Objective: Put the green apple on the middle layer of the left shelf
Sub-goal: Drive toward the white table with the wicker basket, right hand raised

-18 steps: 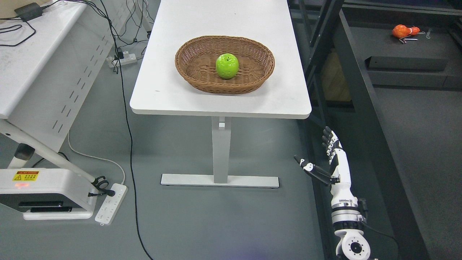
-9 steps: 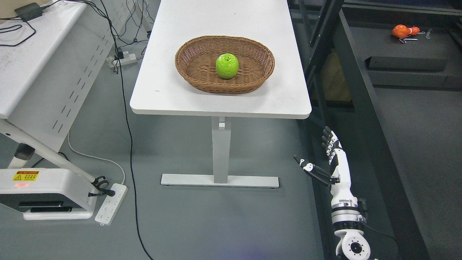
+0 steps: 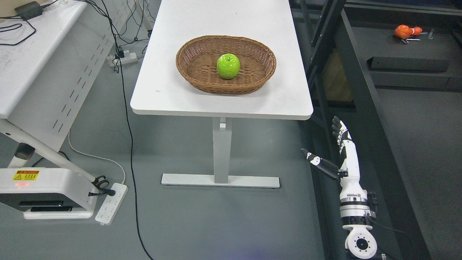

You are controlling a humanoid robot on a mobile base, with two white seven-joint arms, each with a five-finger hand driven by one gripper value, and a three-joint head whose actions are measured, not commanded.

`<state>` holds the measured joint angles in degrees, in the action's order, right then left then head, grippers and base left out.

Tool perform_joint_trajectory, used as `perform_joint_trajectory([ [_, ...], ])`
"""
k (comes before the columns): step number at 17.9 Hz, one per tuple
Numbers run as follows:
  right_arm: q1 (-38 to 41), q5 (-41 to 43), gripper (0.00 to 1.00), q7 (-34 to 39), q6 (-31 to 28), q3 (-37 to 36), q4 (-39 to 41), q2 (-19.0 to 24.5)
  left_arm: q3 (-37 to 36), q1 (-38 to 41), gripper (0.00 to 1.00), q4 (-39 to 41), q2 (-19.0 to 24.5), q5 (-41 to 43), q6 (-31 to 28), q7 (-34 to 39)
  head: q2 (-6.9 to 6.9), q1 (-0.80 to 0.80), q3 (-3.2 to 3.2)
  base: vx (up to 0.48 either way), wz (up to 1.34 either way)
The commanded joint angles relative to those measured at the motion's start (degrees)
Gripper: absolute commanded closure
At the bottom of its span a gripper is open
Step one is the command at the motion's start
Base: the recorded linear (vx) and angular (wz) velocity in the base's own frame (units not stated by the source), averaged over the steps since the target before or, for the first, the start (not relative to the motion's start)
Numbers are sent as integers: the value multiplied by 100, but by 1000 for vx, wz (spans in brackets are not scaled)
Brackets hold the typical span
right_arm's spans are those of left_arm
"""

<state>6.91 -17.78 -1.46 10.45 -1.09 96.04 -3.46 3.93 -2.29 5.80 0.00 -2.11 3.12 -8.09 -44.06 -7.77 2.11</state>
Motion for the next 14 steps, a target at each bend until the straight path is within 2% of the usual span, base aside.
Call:
perform_joint_trajectory([
  [1,-182,-1764,0,-73,81,-181,-217,-858,2,0,0,0,100,0,22,1,0,0,0,40,39],
  [6,-120,-1502,0,-82,343,-260,-147,-849,2,0,0,0,100,0,22,1,0,0,0,69,70],
  [10,56,-765,0,-3,1476,-874,-6,-797,2,0,0,0,100,0,13,1,0,0,0,142,179],
  [13,-58,-438,0,225,1049,-876,11,-779,2,0,0,0,100,0,22,1,0,0,0,161,240],
  [14,-224,-368,0,260,830,-867,29,-614,2,0,0,0,100,8,22,1,0,0,0,162,232],
])
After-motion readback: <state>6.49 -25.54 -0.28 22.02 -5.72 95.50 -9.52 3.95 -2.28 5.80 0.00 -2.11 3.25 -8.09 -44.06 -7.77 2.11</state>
